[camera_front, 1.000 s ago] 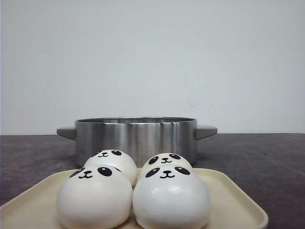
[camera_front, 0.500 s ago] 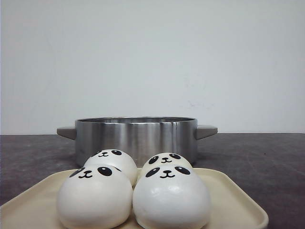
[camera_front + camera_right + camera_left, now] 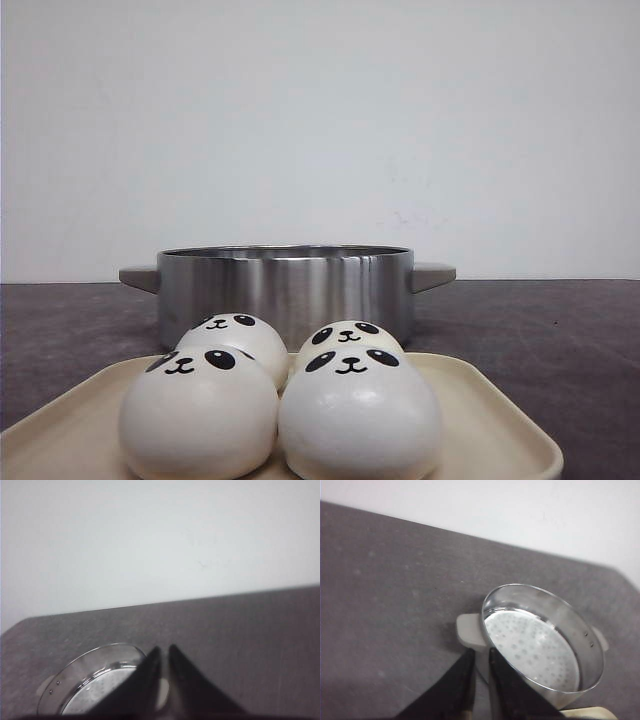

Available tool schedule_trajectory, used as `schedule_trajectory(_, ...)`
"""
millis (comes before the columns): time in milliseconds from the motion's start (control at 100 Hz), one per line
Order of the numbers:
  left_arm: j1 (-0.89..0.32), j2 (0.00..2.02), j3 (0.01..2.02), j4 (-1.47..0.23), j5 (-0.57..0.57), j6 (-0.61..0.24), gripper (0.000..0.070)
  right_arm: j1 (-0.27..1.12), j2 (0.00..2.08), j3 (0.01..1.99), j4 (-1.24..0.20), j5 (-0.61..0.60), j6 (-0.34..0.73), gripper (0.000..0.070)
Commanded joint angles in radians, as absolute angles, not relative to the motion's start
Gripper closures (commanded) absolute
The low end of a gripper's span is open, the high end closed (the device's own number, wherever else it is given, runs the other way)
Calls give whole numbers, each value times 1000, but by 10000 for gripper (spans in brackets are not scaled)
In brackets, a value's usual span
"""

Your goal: Steam buns

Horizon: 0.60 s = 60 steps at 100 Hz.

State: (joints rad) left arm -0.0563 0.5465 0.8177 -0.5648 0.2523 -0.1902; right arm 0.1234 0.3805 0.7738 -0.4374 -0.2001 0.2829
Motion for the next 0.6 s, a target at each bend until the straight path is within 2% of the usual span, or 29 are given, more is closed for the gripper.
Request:
schedule_trajectory(0,-56,582,883,-559,255,-117,297,125,421,849,-450,-230,221,268)
schedule_trajectory(40,-56,601,907,-554,256,-117,122,125,442,879,-451,-262,226,59)
schedule_trajectory(60,-56,608,917,-552,256,-117,61,125,452,893,-450,-279,231,4)
schedule_trajectory(70,-56,611,921,-552,256,-118,38,125,457,900,-450,-290,235,0)
schedule_trajectory(100,-57,618,931,-551,256,-120,7,125,471,918,-450,-324,243,0)
schedule_trajectory(200,-66,623,939,-546,256,-120,23,125,518,966,-451,-405,273,5)
schedule_trajectory(370,-76,623,939,-546,256,-132,23,150,621,1013,-454,-438,273,54)
schedule_trajectory(480,-94,628,939,-544,256,-147,24,228,723,1023,-460,-430,269,83)
schedule_trajectory(590,-109,643,939,-546,256,-147,24,378,851,1030,-494,-347,272,85)
